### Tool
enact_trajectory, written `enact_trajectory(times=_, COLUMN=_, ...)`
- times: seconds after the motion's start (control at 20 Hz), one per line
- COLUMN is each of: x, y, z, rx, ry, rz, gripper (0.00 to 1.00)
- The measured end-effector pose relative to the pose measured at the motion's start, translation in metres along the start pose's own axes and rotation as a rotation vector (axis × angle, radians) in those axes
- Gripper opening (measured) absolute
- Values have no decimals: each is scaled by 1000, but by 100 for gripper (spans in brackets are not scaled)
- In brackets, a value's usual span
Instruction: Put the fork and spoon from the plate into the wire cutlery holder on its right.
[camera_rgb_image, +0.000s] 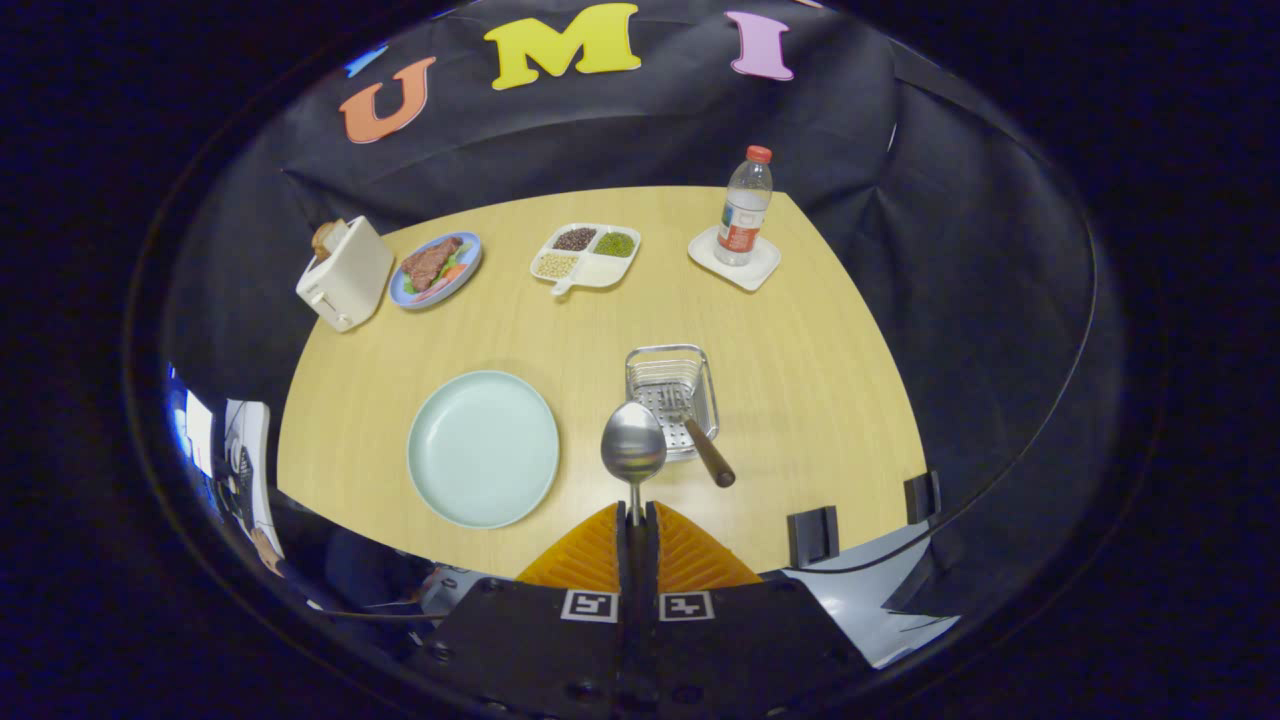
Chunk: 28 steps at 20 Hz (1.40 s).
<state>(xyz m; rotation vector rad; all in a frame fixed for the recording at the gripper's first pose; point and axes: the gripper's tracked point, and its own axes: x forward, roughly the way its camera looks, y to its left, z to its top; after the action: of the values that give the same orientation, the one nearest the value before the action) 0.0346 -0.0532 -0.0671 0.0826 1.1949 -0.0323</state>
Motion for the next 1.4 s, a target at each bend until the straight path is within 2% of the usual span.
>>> enact_trajectory(times=0.55, x=35, y=-18, z=22, rx=-13, ry=142, rz=-19, gripper=0)
enact_trajectory(times=1.25, x=42, y=-13, z=37, rx=34, ry=167, rz=-9, gripper=1)
enact_trajectory(times=1.4, x=41, y=-13, z=40, rx=27, ry=161, rz=-14, gripper=5)
